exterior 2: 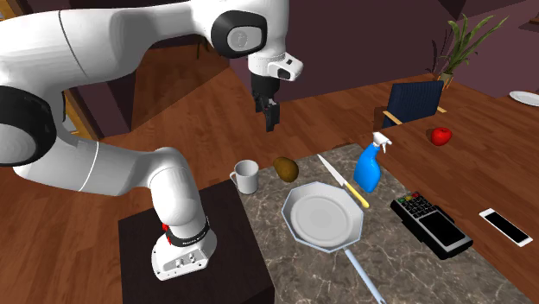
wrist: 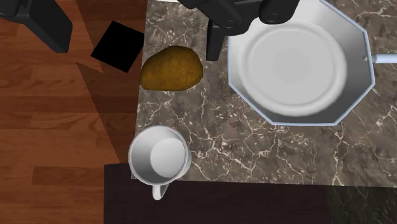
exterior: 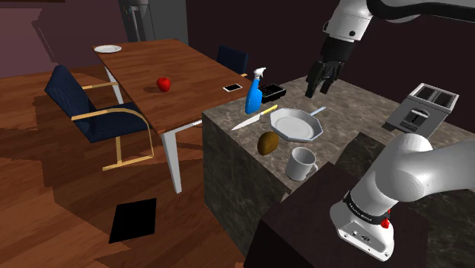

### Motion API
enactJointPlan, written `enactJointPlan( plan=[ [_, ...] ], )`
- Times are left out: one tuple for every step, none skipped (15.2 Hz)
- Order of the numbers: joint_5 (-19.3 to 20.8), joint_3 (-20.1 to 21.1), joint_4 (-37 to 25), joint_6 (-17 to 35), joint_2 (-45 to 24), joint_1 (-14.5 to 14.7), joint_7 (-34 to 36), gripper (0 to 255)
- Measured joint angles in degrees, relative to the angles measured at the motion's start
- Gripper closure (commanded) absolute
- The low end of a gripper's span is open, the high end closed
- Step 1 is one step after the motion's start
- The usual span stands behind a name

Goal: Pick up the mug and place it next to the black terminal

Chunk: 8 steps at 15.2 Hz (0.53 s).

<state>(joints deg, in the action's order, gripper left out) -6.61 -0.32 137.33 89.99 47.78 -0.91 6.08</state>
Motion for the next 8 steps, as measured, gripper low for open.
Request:
enactJointPlan(
  plan=[
    [0.0, 0.0, 0.0, 0.0, 0.0, 0.0, 0.0, 0],
    [0.1, 0.0, 0.8, 0.5, 0.1, 0.1, -0.2, 0],
    [0.1, 0.2, 2.5, 1.2, 0.8, 0.2, -0.5, 0],
    [0.2, 0.3, 3.9, 2.1, 1.1, 0.3, -0.8, 0],
    [0.2, 0.5, 6.2, 3.5, 1.5, 0.5, -1.1, 0],
    [0.3, 0.5, 8.5, 4.7, 2.3, 0.6, -1.6, 0],
    [0.5, 0.5, 10.5, 5.8, 2.8, 0.7, -2.1, 0],
    [0.6, 0.6, 12.3, 6.8, 3.3, 0.8, -2.5, 0]
  ],
)
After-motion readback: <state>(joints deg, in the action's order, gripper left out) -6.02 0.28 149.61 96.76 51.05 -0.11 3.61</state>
